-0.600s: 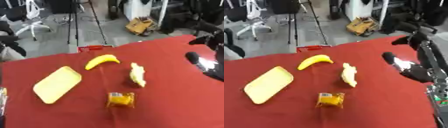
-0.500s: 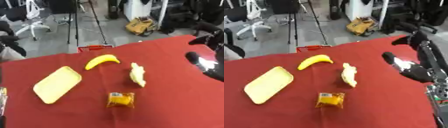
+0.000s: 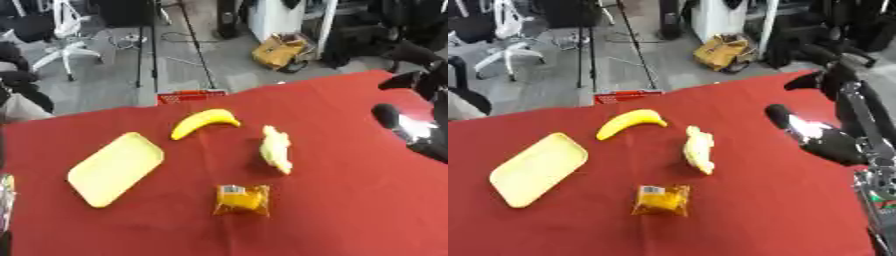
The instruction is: Pick up objects on the table and place them in the box.
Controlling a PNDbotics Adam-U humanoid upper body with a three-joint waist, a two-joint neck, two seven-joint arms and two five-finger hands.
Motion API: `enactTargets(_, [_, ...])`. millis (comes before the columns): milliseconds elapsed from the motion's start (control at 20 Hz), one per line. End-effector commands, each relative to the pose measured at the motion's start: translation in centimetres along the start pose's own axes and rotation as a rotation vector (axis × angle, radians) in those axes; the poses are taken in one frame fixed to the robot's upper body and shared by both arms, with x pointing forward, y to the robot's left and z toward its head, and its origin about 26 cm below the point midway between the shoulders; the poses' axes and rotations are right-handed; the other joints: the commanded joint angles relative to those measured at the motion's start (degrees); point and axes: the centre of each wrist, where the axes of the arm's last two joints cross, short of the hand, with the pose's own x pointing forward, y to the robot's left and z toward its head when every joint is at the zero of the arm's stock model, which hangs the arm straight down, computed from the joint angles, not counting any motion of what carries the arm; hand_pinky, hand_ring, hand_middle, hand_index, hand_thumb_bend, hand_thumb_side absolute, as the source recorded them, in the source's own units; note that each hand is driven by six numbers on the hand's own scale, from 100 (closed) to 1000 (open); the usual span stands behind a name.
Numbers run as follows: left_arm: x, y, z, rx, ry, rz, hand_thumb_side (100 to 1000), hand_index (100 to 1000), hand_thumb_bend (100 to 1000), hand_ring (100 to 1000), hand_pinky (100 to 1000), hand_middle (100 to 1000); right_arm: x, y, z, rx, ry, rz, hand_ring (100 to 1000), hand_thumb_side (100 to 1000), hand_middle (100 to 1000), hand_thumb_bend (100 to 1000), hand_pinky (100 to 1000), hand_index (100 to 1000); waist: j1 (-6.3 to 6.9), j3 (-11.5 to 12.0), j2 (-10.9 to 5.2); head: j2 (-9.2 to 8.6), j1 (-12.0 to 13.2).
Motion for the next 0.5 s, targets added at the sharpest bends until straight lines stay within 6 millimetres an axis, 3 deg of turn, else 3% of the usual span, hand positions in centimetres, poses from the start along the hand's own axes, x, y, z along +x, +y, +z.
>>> enactTargets(50, [0.7,0.6,-0.5,-0.002,-0.032,-0.014,1000,833,647,621,627,759,0.7,-0.8,-0.6,0.003,-0.036,0.031,648,582,841,703,739,946,-0.77,0.00,-0.75,0.14,0.05])
enactTargets(300, [0.6,0.6,-0.5,-0.009,-0.027,-0.018,1000,832,647,621,627,759,0.8,-1.0,-0.9,0.045,-0.045,0.052,648,574,842,708,740,945,-0.89,0.03,-0.86,0.26,-0.43])
enactTargets(500, [0.5,0.4,-0.4,-0.029,-0.023,-0.015,1000,833,645,620,626,759,0.7,-1.0,-2.2,0.231,-0.065,0.108,647,545,843,710,743,945,-1.18,0.46,-1.04,0.17,-1.41])
